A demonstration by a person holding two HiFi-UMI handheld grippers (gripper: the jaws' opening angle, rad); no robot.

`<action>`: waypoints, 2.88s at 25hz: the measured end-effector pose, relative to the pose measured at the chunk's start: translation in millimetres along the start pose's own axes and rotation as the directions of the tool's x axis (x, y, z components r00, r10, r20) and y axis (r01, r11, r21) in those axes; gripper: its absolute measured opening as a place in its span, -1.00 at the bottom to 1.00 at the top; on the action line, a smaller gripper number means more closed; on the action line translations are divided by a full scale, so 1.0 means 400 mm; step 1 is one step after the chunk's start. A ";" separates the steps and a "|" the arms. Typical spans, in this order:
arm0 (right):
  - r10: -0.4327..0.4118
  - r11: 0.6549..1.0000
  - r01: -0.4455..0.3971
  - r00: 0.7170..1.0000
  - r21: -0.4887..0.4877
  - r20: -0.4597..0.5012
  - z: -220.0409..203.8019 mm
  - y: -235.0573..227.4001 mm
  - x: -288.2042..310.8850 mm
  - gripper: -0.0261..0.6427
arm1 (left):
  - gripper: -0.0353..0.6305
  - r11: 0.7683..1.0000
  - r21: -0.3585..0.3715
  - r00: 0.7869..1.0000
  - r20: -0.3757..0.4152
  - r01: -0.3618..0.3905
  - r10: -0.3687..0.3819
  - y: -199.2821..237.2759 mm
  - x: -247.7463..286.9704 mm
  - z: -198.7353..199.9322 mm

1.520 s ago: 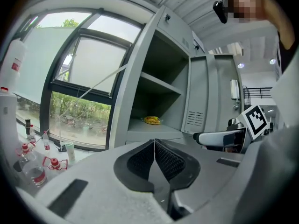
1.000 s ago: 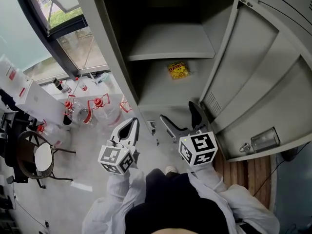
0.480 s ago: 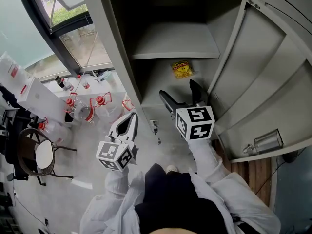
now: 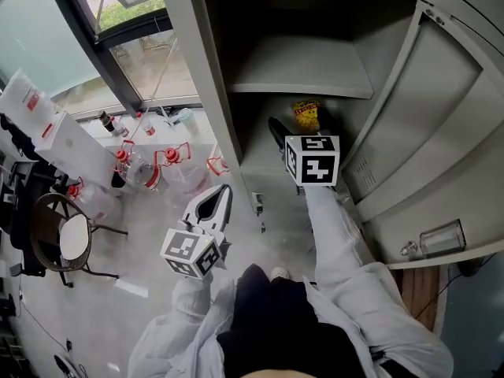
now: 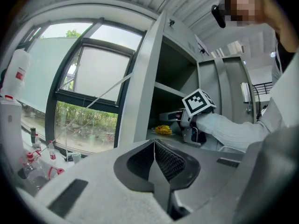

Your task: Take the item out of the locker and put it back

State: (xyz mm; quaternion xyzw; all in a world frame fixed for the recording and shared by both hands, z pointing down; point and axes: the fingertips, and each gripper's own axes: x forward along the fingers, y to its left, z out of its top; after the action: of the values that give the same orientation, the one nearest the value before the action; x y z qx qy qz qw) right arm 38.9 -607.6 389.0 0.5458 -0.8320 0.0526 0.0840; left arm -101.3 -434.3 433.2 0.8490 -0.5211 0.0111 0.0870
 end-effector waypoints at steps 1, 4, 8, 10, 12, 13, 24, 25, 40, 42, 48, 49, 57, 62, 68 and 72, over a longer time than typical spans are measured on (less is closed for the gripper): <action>-0.016 1.000 0.016 1.000 -0.008 -0.012 -0.004 -0.010 0.014 0.48 | -0.86 1.000 -0.004 1.000 -0.002 -0.004 0.004 0.002 -0.004 -0.002; -0.055 0.998 0.054 0.998 -0.025 -0.038 -0.017 -0.037 0.055 0.48 | -0.86 1.000 -0.017 1.000 -0.007 -0.019 0.019 0.011 -0.012 -0.009; -0.093 0.995 0.091 0.993 -0.031 -0.071 -0.029 -0.071 0.096 0.48 | -0.86 0.999 -0.016 0.999 -0.005 -0.034 0.034 0.021 -0.015 -0.010; -0.105 0.994 0.102 0.990 -0.033 -0.095 -0.037 -0.084 0.114 0.48 | -0.86 0.999 -0.017 0.999 -0.003 -0.041 0.041 0.026 -0.017 -0.009; -0.111 0.994 0.109 0.987 -0.022 -0.115 -0.045 -0.096 0.130 0.48 | -0.86 0.999 -0.017 0.999 -0.007 -0.048 0.048 0.031 -0.019 -0.011; -0.120 0.993 0.118 0.985 -0.022 -0.127 -0.047 -0.105 0.137 0.48 | -0.86 0.999 -0.016 0.999 -0.009 -0.051 0.050 0.033 -0.019 -0.011; -0.193 0.981 0.191 0.927 -0.038 -0.322 -0.095 -0.187 0.177 0.49 | -0.86 0.999 -0.004 0.999 -0.017 -0.048 0.047 0.038 0.007 0.003; -0.188 0.981 0.194 0.918 -0.019 -0.349 -0.110 -0.192 0.176 0.49 | -0.86 0.999 -0.002 0.999 -0.015 -0.046 0.046 0.038 0.011 0.005; -0.154 0.986 0.166 0.911 0.000 -0.383 -0.127 -0.189 0.179 0.09 | -0.86 1.000 -0.016 1.000 -0.002 -0.019 0.019 0.035 0.042 0.009; -0.156 0.986 0.165 0.914 -0.009 -0.374 -0.123 -0.188 0.181 0.06 | -0.86 1.000 -0.022 1.000 0.000 -0.021 0.021 0.037 0.040 0.007; -0.133 0.989 0.147 0.915 0.007 -0.381 -0.131 -0.171 0.163 0.00 | -0.86 1.000 -0.020 1.000 0.009 -0.012 0.012 0.027 0.035 0.014; -0.128 0.990 0.139 0.919 0.001 -0.374 -0.128 -0.166 0.163 0.00 | -0.86 1.000 -0.018 1.000 0.011 -0.010 0.011 0.026 0.033 0.016; -0.135 0.990 0.120 0.957 -0.073 -0.255 -0.075 -0.119 0.132 -0.03 | -0.86 1.000 0.006 0.999 0.018 0.027 -0.027 0.022 0.021 0.033; -0.130 0.988 0.113 0.976 -0.103 -0.173 -0.012 -0.080 0.082 -0.04 | -0.86 0.998 0.009 0.998 0.015 0.061 -0.061 0.022 0.005 0.051; -0.107 0.987 0.092 0.988 -0.128 -0.110 0.043 -0.024 -0.028 -0.04 | -0.86 0.994 0.007 0.994 -0.004 0.107 -0.106 0.012 -0.032 0.064; -0.080 0.990 0.073 0.996 -0.121 -0.048 0.083 0.023 -0.118 -0.05 | -0.86 0.993 -0.004 0.993 -0.003 0.120 -0.120 0.011 -0.055 0.068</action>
State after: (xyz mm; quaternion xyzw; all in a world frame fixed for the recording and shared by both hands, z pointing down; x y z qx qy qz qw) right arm 46.3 -567.5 347.3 0.5697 -0.8096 0.0139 0.1406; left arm -117.4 -421.1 404.5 0.8787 -0.4689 0.0061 0.0898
